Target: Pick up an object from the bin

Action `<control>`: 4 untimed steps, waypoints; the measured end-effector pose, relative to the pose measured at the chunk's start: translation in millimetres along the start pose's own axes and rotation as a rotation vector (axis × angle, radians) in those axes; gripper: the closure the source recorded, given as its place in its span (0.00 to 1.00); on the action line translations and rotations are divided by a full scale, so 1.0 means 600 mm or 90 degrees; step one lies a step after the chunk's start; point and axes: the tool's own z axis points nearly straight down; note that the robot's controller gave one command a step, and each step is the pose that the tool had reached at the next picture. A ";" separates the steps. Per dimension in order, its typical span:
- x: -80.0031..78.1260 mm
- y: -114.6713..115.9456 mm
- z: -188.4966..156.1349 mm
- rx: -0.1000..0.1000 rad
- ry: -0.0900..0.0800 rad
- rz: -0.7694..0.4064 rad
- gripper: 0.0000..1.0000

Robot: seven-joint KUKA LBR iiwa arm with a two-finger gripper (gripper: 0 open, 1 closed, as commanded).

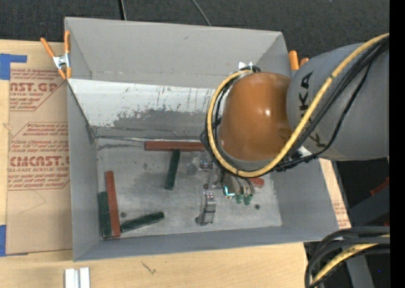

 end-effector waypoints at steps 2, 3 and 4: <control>-0.059 0.110 0.197 -0.001 -0.003 0.061 1.00; -0.062 0.108 0.194 -0.001 -0.006 0.062 0.00; -0.061 0.108 0.195 -0.001 -0.005 0.062 0.00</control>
Offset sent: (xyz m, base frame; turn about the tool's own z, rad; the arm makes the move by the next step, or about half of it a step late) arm 0.0358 0.0642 -0.1166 0.0986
